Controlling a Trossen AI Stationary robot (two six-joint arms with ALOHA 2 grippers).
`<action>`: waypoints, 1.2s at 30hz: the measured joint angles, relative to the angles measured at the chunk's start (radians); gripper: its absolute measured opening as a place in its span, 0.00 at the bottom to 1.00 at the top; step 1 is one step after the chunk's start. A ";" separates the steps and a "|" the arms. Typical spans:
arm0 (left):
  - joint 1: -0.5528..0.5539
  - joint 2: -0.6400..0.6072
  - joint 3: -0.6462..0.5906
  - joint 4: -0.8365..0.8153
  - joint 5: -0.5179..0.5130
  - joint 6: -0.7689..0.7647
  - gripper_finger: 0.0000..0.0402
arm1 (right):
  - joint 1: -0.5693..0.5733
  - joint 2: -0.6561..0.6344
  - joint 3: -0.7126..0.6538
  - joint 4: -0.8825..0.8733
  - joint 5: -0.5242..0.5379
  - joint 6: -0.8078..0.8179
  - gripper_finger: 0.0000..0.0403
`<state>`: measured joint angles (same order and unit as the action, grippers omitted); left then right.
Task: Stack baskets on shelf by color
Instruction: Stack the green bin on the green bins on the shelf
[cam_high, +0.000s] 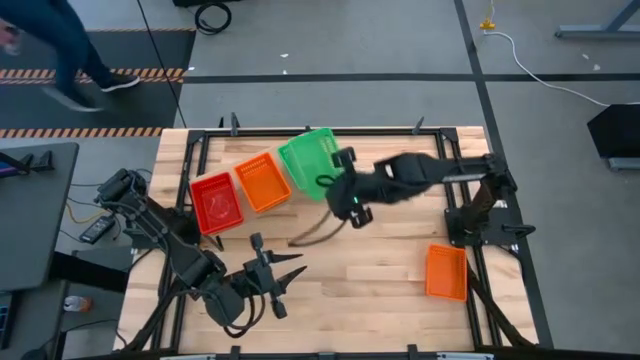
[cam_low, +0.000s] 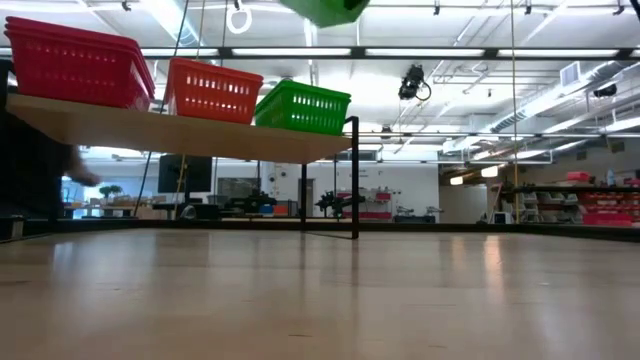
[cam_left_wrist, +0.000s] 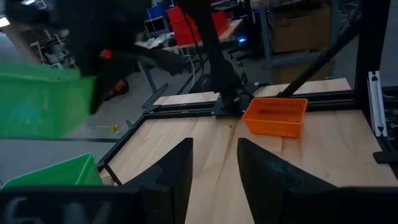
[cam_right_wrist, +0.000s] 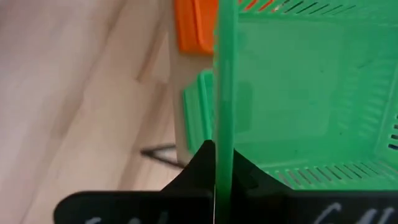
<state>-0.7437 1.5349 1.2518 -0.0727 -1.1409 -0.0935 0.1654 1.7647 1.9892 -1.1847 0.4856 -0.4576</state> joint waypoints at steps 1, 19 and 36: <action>0.000 0.000 0.000 0.000 0.000 0.000 0.33 | -0.022 0.001 0.000 0.021 -0.047 -0.018 0.02; 0.024 0.000 0.001 0.005 -0.008 0.052 0.33 | -0.225 0.102 -0.005 0.104 -0.225 -0.145 0.02; 0.061 -0.014 0.002 0.019 -0.003 0.064 0.33 | -0.286 0.102 -0.056 0.128 -0.323 -0.141 0.04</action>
<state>-0.6827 1.5204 1.2533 -0.0541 -1.1437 -0.0299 -0.1207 1.8664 1.9327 -1.0569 0.1631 -0.5983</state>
